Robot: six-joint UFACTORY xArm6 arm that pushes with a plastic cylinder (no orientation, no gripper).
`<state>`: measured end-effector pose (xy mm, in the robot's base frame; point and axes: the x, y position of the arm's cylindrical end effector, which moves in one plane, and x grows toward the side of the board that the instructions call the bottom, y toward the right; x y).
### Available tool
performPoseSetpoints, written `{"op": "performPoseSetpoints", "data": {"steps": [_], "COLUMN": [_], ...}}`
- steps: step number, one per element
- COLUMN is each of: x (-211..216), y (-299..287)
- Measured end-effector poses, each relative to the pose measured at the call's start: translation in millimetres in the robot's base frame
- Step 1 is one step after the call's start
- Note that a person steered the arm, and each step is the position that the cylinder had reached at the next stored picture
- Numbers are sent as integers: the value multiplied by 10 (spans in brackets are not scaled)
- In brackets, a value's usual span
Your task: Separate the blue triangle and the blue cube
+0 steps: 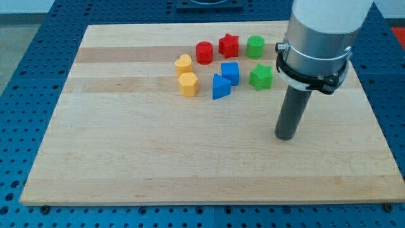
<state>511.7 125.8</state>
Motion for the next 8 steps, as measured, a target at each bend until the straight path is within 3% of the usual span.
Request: {"op": "performPoseSetpoints", "data": {"steps": [4,6,8], "x": [3,15,10], "y": [1,-517,-519]}}
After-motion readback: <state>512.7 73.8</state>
